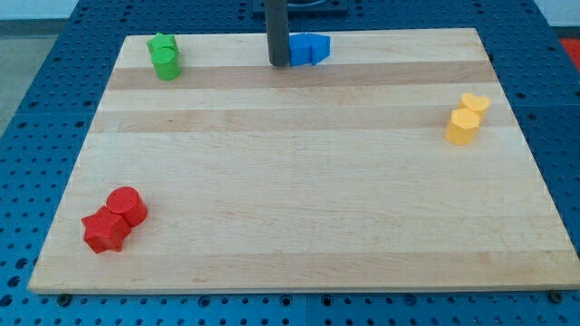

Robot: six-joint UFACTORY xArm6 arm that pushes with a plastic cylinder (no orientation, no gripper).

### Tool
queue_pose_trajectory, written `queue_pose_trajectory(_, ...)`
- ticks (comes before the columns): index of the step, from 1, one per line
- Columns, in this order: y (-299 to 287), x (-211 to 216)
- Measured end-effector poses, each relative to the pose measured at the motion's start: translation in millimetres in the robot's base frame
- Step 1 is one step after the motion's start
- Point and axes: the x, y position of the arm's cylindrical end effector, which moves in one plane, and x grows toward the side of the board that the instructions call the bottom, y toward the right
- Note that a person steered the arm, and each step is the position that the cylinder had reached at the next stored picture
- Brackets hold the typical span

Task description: Place your arm at the center of the board

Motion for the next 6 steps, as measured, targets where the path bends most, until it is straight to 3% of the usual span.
queue_pose_trajectory(3,-1.7,29.9)
queue_pose_trajectory(6,-0.4,120.5)
